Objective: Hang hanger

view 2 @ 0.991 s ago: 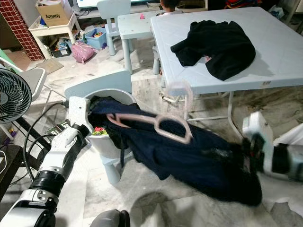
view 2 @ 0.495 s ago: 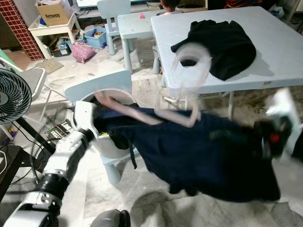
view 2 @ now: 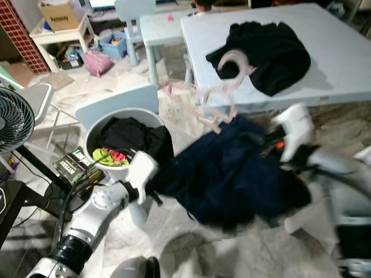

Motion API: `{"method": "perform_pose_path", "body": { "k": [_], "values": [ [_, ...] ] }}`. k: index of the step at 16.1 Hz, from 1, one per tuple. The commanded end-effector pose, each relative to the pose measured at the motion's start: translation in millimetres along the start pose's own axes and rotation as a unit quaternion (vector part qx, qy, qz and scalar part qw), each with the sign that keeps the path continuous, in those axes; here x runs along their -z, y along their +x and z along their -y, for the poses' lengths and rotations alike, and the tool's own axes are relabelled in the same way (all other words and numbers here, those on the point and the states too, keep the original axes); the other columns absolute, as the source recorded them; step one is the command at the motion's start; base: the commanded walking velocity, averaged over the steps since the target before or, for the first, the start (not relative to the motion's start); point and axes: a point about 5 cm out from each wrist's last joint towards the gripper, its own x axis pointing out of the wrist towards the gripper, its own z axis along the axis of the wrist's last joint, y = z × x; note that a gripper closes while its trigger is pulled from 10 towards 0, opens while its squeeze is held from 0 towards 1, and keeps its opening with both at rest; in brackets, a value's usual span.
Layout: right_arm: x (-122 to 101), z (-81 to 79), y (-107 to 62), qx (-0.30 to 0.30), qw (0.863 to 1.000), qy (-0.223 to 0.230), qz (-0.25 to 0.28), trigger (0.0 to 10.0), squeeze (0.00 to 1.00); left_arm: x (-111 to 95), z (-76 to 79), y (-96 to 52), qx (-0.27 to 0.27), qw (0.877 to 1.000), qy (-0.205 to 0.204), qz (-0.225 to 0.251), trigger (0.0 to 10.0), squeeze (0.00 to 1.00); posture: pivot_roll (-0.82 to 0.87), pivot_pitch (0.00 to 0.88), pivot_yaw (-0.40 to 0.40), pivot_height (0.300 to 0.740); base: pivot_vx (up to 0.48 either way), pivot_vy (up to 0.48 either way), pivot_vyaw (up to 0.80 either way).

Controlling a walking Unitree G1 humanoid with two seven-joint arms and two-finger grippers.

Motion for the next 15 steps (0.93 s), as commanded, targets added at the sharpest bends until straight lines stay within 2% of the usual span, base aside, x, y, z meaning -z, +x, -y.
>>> {"method": "perform_pose_path", "body": {
  "k": [1, 3, 4, 7, 8, 9, 11, 12, 13, 15],
  "values": [
    [-10, 5.4, 2.9, 0.025, 0.998, -0.048, 0.016, 10.0, 0.0, -1, -1.0, -4.7, 0.009, 1.0, 0.028, -0.003, 10.0, 1.0, -0.13, 0.03, 0.083, 0.74, 0.0, 0.0, 0.0],
    [13, -2.8, 17.4, -0.011, 0.993, -0.118, -0.02, 10.0, 0.0, -5, 13.1, -15.5, 0.094, 0.99, 0.103, -0.009, 10.0, 1.0, -0.12, 0.028, 0.082, 0.74, 0.0, 0.0, 0.0],
    [18, -4.2, 19.8, -0.027, 0.99, -0.134, -0.029, 10.0, 0.0, -7, 13.6, -19.3, 0.107, 0.987, 0.117, -0.007, 10.0, 1.0, -0.12, 0.025, 0.08, 0.74, 0.0, 0.0, 0.0],
    [35, -1.4, 19.6, -0.035, 0.988, -0.143, -0.055, 10.0, 0.0, -5, 9.5, -31.8, 0.137, 0.982, 0.13, -0.01, 10.0, 1.0, -0.1, 0.021, 0.075, 0.74, 0.0, 0.0, 0.0],
    [41, -2.3, 18.8, -0.032, 0.986, -0.152, -0.059, 10.0, 0.0, -5, 4.9, -35.4, 0.127, 0.983, 0.133, -0.008, 10.0, 1.0, -0.1, 0.021, 0.075, 0.74, 0.0, 0.0, 0.0],
    [48, -4.4, 16.8, -0.037, 0.982, -0.171, -0.066, 10.0, 0.0, -5, 0.0, -41.0, 0.118, 0.986, 0.115, -0.008, 10.0, 1.0, -0.1, 0.018, 0.074, 0.74, 0.0, 0.0, 0.0],
    [59, -7.3, 1.5, -0.082, 0.973, -0.202, -0.081, 10.0, 0.0, -8, -20.3, -51.5, 0.07, 0.99, 0.126, 0.002, 10.0, 1.0, -0.08, 0.02, 0.073, 0.74, 0.0, 0.0, 0.0],
    [60, -4.4, -8.8, -0.098, 0.972, -0.194, -0.087, 10.0, 0.0, -12, -29.7, -55.6, 0.052, 0.989, 0.136, 0.011, 10.0, 1.0, -0.08, 0.021, 0.072, 0.74, 0.0, 0.0, 0.0],
    [59, -2.6, -14.9, -0.108, 0.972, -0.19, -0.089, 10.0, 0.0, -14, -34.0, -58.5, 0.049, 0.989, 0.142, 0.015, 10.0, 1.0, -0.08, 0.022, 0.073, 0.74, 0.0, 0.0, 0.0],
    [52, 5.0, -35.2, -0.156, 0.96, -0.202, -0.118, 10.0, 0.0, -10, -39.2, -66.1, 0.072, 0.986, 0.152, 0.0, 10.0, 1.0, -0.1, 0.025, 0.08, 0.74, 0.0, 0.0, 0.0]
  ]
}}
